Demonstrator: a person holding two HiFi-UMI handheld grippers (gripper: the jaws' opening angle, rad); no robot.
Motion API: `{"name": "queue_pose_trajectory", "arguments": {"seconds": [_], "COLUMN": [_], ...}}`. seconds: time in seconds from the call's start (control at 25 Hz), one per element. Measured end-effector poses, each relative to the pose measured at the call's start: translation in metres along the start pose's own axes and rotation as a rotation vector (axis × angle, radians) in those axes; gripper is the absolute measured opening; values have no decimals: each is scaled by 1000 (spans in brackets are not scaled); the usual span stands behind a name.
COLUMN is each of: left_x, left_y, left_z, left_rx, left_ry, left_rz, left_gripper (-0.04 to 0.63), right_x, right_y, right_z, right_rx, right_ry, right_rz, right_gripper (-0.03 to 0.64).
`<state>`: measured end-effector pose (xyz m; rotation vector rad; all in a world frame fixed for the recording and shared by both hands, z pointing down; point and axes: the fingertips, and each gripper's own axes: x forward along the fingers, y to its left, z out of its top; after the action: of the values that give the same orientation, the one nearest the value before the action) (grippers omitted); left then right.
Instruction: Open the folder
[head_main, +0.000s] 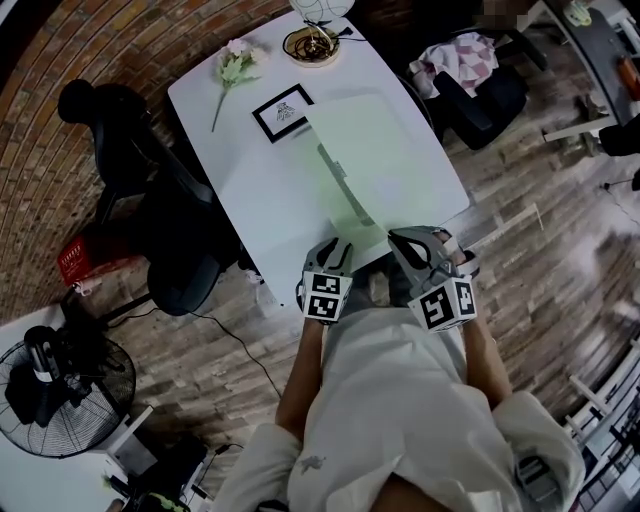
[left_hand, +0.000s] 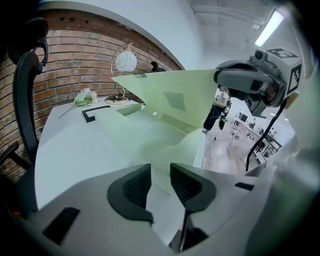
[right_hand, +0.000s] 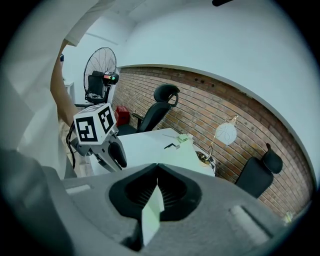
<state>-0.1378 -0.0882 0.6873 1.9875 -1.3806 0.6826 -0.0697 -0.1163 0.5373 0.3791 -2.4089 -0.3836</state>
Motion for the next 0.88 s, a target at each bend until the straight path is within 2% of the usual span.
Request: {"name": "queue_pose_trajectory", "arguments": {"seconds": [0.88], "left_x": [2], "left_y": [2], "left_z": [2], "left_rx": [33], "left_ry": [20], "left_rz": [-22], "left_gripper": [123], "right_x": [-32], "right_y": [-52], "right_z": [-5], "right_rx": [56], "right_ry": [20], "right_rz": [-174], "right_gripper": [9]}}
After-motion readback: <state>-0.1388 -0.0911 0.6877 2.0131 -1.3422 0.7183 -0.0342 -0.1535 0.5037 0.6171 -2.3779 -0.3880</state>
